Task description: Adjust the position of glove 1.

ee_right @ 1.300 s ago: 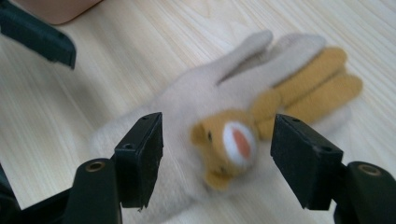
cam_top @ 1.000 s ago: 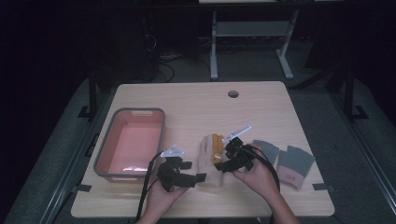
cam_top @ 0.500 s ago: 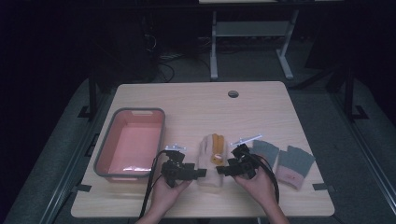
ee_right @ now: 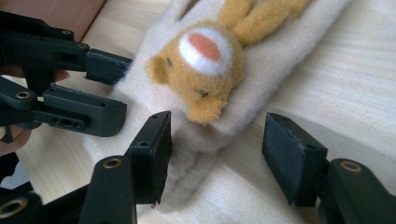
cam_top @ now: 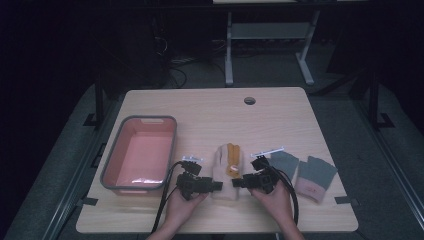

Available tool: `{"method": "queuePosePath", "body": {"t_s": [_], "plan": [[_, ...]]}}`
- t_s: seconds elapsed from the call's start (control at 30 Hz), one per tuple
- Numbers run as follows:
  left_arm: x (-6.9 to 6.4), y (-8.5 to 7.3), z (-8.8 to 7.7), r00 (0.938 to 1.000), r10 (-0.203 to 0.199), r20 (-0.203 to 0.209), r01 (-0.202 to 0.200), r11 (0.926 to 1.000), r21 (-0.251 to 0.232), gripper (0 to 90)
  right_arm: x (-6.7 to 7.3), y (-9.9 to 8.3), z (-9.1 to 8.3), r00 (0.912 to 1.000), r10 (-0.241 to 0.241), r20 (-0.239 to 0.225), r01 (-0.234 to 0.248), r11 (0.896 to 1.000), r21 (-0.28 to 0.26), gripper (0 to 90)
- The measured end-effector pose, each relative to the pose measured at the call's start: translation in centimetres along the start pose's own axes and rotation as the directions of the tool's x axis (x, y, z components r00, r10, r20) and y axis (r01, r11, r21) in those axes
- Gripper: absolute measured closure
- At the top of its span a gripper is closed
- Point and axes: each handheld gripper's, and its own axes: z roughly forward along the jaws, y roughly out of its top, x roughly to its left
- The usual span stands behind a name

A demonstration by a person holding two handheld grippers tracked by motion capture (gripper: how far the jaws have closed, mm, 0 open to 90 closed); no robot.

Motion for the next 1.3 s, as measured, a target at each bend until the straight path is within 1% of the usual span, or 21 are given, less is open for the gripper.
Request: {"method": "queuePosePath", "body": {"t_s": [0.07,0.13,0.17,0.23,0.3,0.33,0.43,0.47,0.53,0.6,0.7,0.77,0.83,0.93,1.0,1.13,1.2,1.3], "plan": [[0.1,0.1,0.1,0.9999,-0.008,0.008,0.008,1.0000,0.005,48.4,-0.1,-0.1,0.1,0.9998,0.018,-0.003,-0.018,1.000,-0.006,42.4],[0.1,0.1,0.2,1.0000,-0.008,0.004,0.008,0.9999,0.015,51.3,-0.2,-0.2,0.3,0.9994,0.033,-0.009,-0.033,0.999,-0.012,42.4],[0.2,0.2,0.3,0.9999,-0.008,0.007,0.008,0.9998,0.017,52.9,-0.2,-0.3,0.3,0.9986,0.051,-0.016,-0.051,0.999,-0.014,43.3],[0.2,0.2,0.4,0.9999,-0.010,0.012,0.010,0.9998,0.017,55.3,-0.1,-0.4,0.4,0.9983,0.056,-0.015,-0.056,0.998,-0.025,44.8],[0.2,0.3,0.4,0.9999,-0.003,0.011,0.002,0.9997,0.025,57.1,0.0,-0.5,0.5,0.9979,0.062,-0.021,-0.062,0.998,-0.026,48.6],[0.2,0.3,0.4,1.0000,-0.002,0.009,0.001,0.9996,0.027,57.1,0.1,-0.6,0.6,0.9967,0.076,-0.029,-0.076,0.997,-0.027,50.5],[0.3,0.2,0.5,0.9999,-0.010,0.009,0.009,0.9997,0.024,56.1,0.0,-0.8,0.9,0.9925,0.109,-0.055,-0.111,0.993,-0.040,55.8],[0.3,0.1,0.5,0.9998,-0.012,0.014,0.012,0.9997,0.021,56.3,0.0,-0.9,0.9,0.9920,0.111,-0.061,-0.113,0.993,-0.042,57.1],[0.5,0.1,0.6,0.9994,-0.025,0.025,0.024,0.9994,0.026,57.7,0.0,-1.0,1.0,0.9881,0.135,-0.075,-0.138,0.989,-0.046,59.5],[0.6,0.2,0.7,0.9987,-0.035,0.038,0.034,0.9990,0.030,59.3,0.1,-1.1,1.1,0.9880,0.134,-0.076,-0.138,0.989,-0.052,60.9],[0.6,0.2,0.8,0.9984,-0.033,0.045,0.032,0.9992,0.026,62.7,0.2,-1.1,1.2,0.9885,0.132,-0.074,-0.136,0.989,-0.050,62.5],[0.6,0.2,0.8,0.9984,-0.033,0.045,0.032,0.9991,0.027,63.8,0.3,-1.0,1.3,0.9868,0.141,-0.079,-0.146,0.988,-0.050,63.4],[0.6,0.2,0.9,0.9978,-0.044,0.049,0.043,0.9987,0.027,64.6,0.2,-1.0,1.4,0.9859,0.145,-0.083,-0.149,0.988,-0.046,64.4],[0.9,0.3,1.0,0.9966,-0.051,0.065,0.049,0.9983,0.031,65.8,0.2,-1.0,1.5,0.9831,0.161,-0.087,-0.165,0.985,-0.040,66.2],[0.9,0.3,1.1,0.9954,-0.062,0.072,0.061,0.9978,0.026,66.2,0.1,-0.9,1.5,0.9813,0.167,-0.095,-0.171,0.985,-0.033,67.2],[1.0,0.5,1.2,0.9945,-0.072,0.076,0.070,0.9971,0.031,67.1,-0.1,-0.8,1.6,0.9774,0.174,-0.120,-0.177,0.984,-0.016,69.1],[0.9,0.6,1.3,0.9947,-0.070,0.075,0.068,0.9971,0.033,67.5,-0.2,-0.9,1.6,0.9759,0.175,-0.130,-0.179,0.984,-0.020,70.1],[0.8,0.5,1.3,0.9950,-0.072,0.069,0.071,0.9972,0.022,67.8,-0.2,-0.8,1.5,0.9817,0.143,-0.126,-0.147,0.989,-0.026,70.9]]}}
